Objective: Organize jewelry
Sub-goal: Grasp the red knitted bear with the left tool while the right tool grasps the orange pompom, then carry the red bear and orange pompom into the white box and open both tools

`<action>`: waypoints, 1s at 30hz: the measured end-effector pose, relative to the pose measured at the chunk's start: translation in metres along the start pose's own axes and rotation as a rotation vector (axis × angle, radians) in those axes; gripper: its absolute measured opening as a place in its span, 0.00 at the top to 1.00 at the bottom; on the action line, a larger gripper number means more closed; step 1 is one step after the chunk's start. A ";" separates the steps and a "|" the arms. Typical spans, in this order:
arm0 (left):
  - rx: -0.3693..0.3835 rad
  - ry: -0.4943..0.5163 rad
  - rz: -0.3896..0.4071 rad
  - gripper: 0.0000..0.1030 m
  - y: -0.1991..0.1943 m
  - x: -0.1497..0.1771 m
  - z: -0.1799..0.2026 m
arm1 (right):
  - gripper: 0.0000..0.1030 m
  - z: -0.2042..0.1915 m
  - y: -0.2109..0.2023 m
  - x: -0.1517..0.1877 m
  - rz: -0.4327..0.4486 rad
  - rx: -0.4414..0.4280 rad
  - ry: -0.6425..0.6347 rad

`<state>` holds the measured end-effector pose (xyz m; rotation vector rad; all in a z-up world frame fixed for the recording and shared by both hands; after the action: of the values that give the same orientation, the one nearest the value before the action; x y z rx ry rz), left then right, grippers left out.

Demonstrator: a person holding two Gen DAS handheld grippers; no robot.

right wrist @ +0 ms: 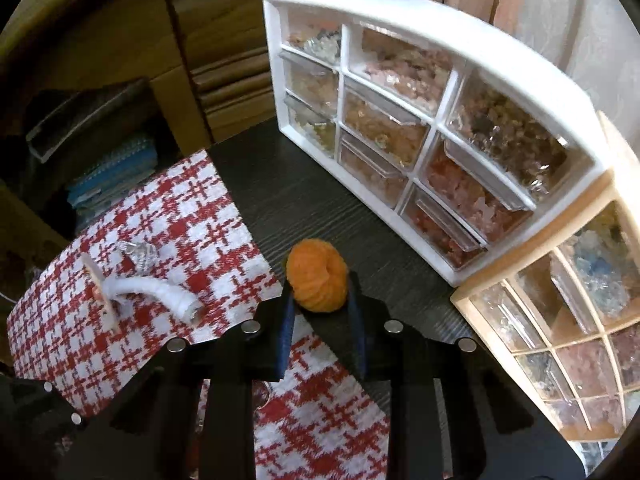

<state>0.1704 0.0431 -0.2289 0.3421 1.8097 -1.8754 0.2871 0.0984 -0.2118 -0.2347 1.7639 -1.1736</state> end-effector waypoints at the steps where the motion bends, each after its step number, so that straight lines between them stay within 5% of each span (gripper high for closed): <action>1: 0.001 -0.001 0.001 0.69 -0.003 0.002 -0.002 | 0.76 0.000 -0.003 0.000 0.003 0.001 0.001; 17: 0.016 0.040 0.153 0.69 -0.098 -0.009 0.008 | 0.76 -0.013 -0.108 0.010 0.143 0.052 0.009; 30: 0.103 0.122 0.199 0.69 -0.138 0.011 0.052 | 0.76 0.009 -0.168 0.098 0.192 0.140 0.122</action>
<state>0.0984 -0.0118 -0.1121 0.6620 1.6900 -1.8453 0.1892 -0.0537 -0.1395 0.0898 1.7575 -1.1852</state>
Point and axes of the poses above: each gripper's, at about its wrist camera, not at the fingertips, and y roughly the way its jaws point, z to its right, x to its underside, the point moved 9 cm from there along y, roughly the way its jaws point, and after that the axes turned 11 degrees about y, right-handed, at the moved point
